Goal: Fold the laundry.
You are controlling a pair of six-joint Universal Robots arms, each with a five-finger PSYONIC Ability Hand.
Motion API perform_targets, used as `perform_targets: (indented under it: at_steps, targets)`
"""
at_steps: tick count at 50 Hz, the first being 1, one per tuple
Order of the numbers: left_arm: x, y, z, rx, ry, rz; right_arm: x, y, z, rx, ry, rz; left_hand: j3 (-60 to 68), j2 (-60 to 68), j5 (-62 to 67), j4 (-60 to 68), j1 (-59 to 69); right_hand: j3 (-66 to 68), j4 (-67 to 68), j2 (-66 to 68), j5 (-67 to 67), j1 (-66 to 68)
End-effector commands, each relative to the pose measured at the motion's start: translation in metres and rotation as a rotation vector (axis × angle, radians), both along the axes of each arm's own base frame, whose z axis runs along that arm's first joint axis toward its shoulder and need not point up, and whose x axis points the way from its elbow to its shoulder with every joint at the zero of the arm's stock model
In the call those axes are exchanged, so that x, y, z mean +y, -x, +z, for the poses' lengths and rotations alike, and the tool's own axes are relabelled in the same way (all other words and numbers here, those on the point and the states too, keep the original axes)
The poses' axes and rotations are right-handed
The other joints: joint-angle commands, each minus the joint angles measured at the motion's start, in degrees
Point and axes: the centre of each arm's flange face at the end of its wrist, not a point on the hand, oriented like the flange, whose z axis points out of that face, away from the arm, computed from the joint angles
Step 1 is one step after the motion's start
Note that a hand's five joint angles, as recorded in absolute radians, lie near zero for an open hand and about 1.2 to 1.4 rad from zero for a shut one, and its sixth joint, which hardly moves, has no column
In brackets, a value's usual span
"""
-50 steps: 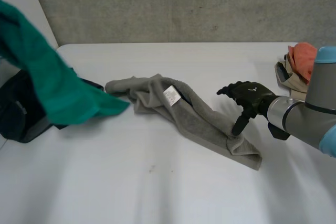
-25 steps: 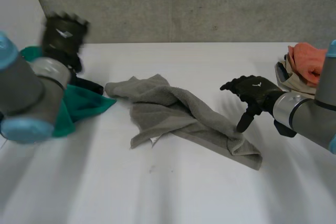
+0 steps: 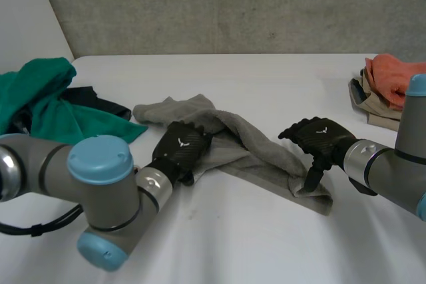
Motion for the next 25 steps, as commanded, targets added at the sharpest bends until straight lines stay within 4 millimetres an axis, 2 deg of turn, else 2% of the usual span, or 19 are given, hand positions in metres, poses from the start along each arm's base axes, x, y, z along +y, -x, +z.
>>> perform_targets:
  at_steps: [1, 4, 5, 10, 13, 15, 17, 18, 19, 21, 22, 25]
  targets:
    - [-0.023, 0.012, -0.011, 0.038, 0.060, 0.014, -0.006, 0.000, 0.000, -0.012, 0.026, -0.006, 13.20, 13.26, 12.82, 13.05, 13.00, 2.56, 2.57, 2.30, 1.92, 1.04]
    - [-0.026, 0.013, -0.013, 0.041, 0.064, 0.016, -0.007, -0.002, 0.001, -0.016, 0.031, -0.001, 33.35, 33.41, 32.96, 33.19, 33.14, 5.08, 5.09, 4.81, 4.43, 3.55]
    - [-0.027, 0.013, -0.011, 0.043, 0.068, 0.017, -0.008, -0.003, 0.001, -0.019, 0.030, 0.004, 53.89, 53.94, 53.50, 53.73, 53.68, 6.25, 6.26, 5.99, 5.61, 4.73]
    - [-0.027, 0.014, -0.007, 0.048, 0.077, 0.020, -0.010, -0.008, -0.015, -0.014, -0.009, 0.018, 54.09, 54.15, 53.71, 53.94, 53.89, 12.32, 12.33, 12.05, 11.68, 10.79]
    - [-0.028, 0.013, 0.005, 0.063, 0.101, 0.023, -0.007, -0.021, -0.025, -0.015, -0.031, 0.051, 54.09, 54.15, 53.71, 53.94, 53.89, 15.00, 15.01, 14.73, 14.36, 13.47]
    - [-0.027, 0.013, 0.027, 0.092, 0.142, 0.025, -0.007, -0.027, -0.029, -0.039, -0.055, 0.049, 54.09, 54.15, 53.71, 53.94, 53.89, 26.22, 26.23, 25.96, 25.58, 24.70]
    - [-0.027, 0.013, 0.041, 0.113, 0.166, 0.024, -0.009, -0.030, -0.027, -0.065, -0.060, 0.038, 54.09, 54.15, 53.71, 53.94, 53.89, 53.90, 53.91, 53.63, 53.25, 52.37]
    - [-0.025, 0.014, 0.048, 0.124, 0.178, 0.019, -0.013, -0.028, -0.023, -0.083, -0.048, 0.012, 54.09, 54.15, 53.71, 53.94, 53.89, 67.96, 67.97, 67.70, 67.32, 66.44]
    - [-0.022, 0.015, 0.061, 0.146, 0.199, 0.015, -0.016, -0.028, -0.021, -0.090, -0.034, 0.007, 54.09, 54.15, 53.71, 53.94, 53.89, 68.11, 68.11, 67.84, 67.46, 66.58]
    - [-0.014, 0.017, 0.074, 0.176, 0.210, 0.003, -0.019, -0.029, -0.014, -0.102, 0.006, 0.007, 54.09, 54.15, 53.71, 53.94, 53.89, 68.11, 68.12, 67.84, 67.46, 66.58]
    - [-0.002, 0.021, 0.088, 0.213, 0.209, -0.021, -0.024, -0.029, -0.003, -0.116, 0.070, 0.002, 54.09, 54.15, 53.71, 53.94, 53.89, 68.11, 68.12, 67.84, 67.46, 66.58]
    - [0.021, 0.030, 0.102, 0.269, 0.177, -0.074, -0.032, -0.030, 0.033, -0.161, 0.216, -0.003, 54.09, 54.15, 53.71, 53.94, 53.89, 68.11, 68.12, 67.84, 67.46, 66.58]
